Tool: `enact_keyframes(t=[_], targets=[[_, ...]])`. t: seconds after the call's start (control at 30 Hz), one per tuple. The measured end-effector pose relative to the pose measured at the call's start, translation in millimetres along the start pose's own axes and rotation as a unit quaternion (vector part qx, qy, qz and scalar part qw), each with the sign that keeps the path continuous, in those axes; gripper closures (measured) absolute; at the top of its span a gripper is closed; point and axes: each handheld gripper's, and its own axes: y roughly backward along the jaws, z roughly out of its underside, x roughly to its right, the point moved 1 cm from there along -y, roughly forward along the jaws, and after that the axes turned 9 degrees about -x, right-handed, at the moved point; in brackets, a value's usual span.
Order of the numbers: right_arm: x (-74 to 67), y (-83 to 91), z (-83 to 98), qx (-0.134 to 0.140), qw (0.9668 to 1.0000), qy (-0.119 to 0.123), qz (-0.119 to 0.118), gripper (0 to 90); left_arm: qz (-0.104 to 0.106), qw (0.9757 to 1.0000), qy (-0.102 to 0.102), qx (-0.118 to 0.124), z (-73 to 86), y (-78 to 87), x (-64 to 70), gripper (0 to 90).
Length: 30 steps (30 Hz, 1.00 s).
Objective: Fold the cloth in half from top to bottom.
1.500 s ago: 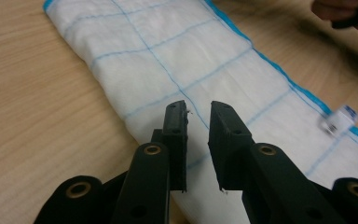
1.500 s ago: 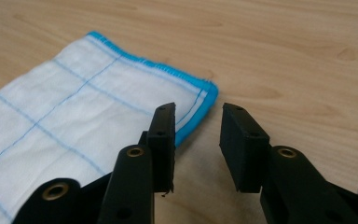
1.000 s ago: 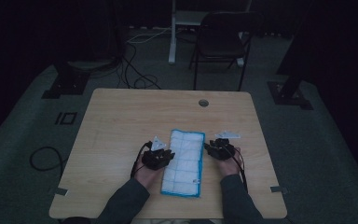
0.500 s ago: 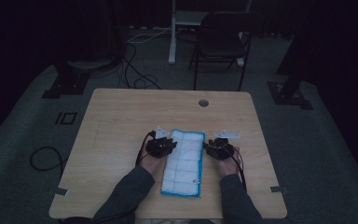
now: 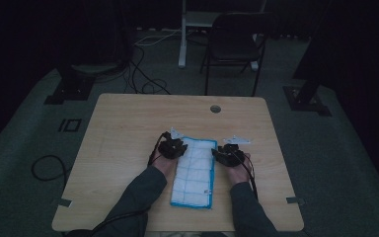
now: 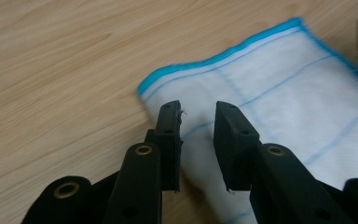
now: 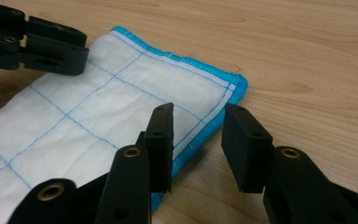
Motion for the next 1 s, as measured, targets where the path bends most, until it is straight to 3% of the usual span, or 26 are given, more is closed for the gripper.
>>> enact_keyframes(t=[0.2,0.37,0.47,0.57,0.8,1.0], targets=[[4.1,-4.2,-1.7,-0.008,0.9999,-0.002,0.007,64.3,-0.005,0.9997,0.021,0.009,0.1,1.6,-7.0,72.6],[8.3,-5.7,-11.9,-0.008,0.9999,-0.003,0.013,64.2,-0.003,0.9992,0.038,0.012,-9.1,-2.3,-9.5,66.3],[8.7,-8.0,-15.6,-0.01,0.9999,-0.003,0.014,64.1,-0.006,0.9992,0.039,0.007,-12.5,-5.7,-9.5,63.9],[7.9,-15.2,-21.0,-0.017,0.9998,-0.001,0.013,62.5,-0.013,0.9988,0.046,-0.013,-15.5,-14.5,-12.8,61.8],[8.7,-29.2,-25.2,-0.03,0.9995,-0.005,0.012,58.1,-0.019,0.9986,0.048,-0.014,-18.2,-16.2,-17.9,57.3],[10.9,-37.8,-29.1,-0.033,0.9992,-0.018,0.015,52.3,-0.029,0.9981,0.054,0.003,-14.6,-17.1,-22.8,54.7]])
